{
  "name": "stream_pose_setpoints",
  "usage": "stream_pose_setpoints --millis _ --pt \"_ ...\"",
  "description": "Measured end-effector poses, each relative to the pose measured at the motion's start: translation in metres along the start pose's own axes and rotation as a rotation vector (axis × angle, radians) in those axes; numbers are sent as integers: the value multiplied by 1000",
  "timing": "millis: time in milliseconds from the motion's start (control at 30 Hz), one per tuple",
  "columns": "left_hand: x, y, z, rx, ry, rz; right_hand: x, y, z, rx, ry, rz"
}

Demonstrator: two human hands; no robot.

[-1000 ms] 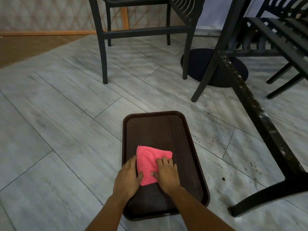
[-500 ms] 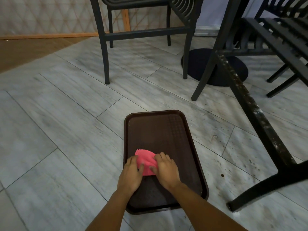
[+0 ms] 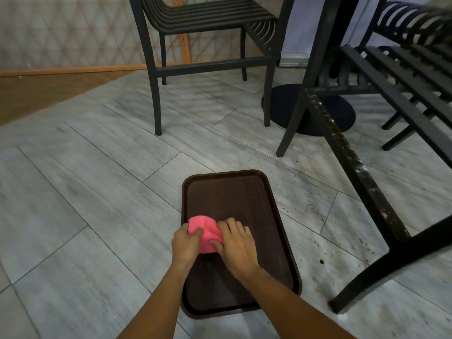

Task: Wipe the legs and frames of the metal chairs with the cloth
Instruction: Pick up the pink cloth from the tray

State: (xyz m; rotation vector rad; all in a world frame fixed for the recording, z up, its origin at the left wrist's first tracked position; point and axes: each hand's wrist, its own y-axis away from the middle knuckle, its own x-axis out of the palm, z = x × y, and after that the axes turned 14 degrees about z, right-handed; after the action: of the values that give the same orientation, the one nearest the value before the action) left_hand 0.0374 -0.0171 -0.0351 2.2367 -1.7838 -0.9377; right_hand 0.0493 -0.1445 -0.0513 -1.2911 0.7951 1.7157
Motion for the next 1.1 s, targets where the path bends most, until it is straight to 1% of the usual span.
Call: stream_pose_setpoints --millis 133,267,400,500,767,933,1000,1100 --pt "2 6 -13 100 -88 19 -1 0 -1 -72 -133 73" --pt "5 14 -24 200 -44 40 -3 1 6 -141 -291 180" --pt "3 22 -34 260 5 35 -9 3 12 -112 -496 163" --pt "0 31 -43 305 -10 20 -21 7 13 -71 -568 132" --pt "3 58 -84 444 99 46 -91 31 3 -33 -509 29" --pt "18 82 -137 547 141 82 -148 50 -13 13 -395 -92" --pt "27 97 -160 590 170 105 -172 60 -16 45 -383 -141" --pt "39 122 -191 673 210 130 -206 77 -18 95 -411 -258"
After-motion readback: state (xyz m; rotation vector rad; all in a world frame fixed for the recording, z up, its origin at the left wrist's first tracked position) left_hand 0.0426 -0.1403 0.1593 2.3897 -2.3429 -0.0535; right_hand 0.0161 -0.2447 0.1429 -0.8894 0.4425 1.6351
